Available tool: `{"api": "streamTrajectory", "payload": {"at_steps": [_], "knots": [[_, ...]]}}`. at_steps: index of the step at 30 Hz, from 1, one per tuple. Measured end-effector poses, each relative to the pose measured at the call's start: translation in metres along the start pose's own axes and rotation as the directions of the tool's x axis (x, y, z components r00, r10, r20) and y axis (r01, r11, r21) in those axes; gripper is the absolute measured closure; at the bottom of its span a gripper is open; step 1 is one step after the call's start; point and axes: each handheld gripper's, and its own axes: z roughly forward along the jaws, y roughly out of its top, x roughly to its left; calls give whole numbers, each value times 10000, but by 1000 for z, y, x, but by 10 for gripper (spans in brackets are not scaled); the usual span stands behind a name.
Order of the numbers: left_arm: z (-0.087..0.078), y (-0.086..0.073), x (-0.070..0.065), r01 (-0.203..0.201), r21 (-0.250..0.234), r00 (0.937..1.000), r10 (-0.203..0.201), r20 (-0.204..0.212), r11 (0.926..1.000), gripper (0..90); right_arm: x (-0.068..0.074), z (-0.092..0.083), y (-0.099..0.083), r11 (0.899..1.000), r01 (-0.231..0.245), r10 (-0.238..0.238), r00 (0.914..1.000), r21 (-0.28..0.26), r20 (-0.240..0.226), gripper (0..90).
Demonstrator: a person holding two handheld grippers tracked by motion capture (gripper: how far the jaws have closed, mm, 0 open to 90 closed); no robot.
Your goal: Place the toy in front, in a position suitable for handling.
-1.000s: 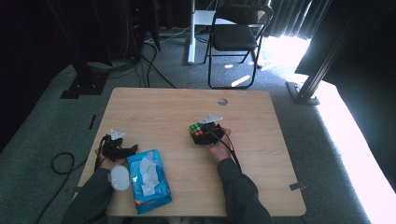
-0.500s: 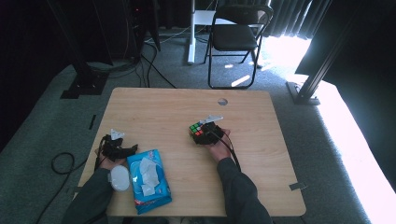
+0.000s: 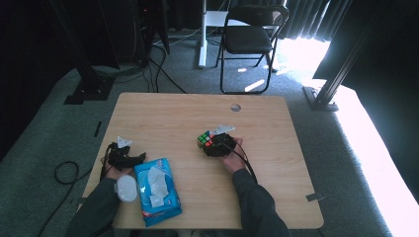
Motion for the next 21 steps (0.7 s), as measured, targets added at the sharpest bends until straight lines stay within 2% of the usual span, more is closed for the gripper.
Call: {"api": "streamTrajectory", "payload": {"at_steps": [5, 11, 16, 21], "knots": [[0, 0, 0, -3, 14, 10000, 3, 2, 10000, 187, 6, -3, -2, 9992, 408, -407, 9988, 6, -265, 342], [0, 0, 0, -4, 15, 10000, 4, -1, 10000, 187, 7, -8, -5, 9986, 520, -523, 9973, -66, -524, 342], [0, 0, 0, -6, 16, 10000, 6, 0, 10000, 187, 8, -12, -8, 9973, 734, -735, 9955, -35, -607, 342], [0, 0, 0, -9, 18, 10000, 9, -1, 10000, 187, 6, -18, -14, 9972, 734, -742, 9955, -149, -590, 342]]}}
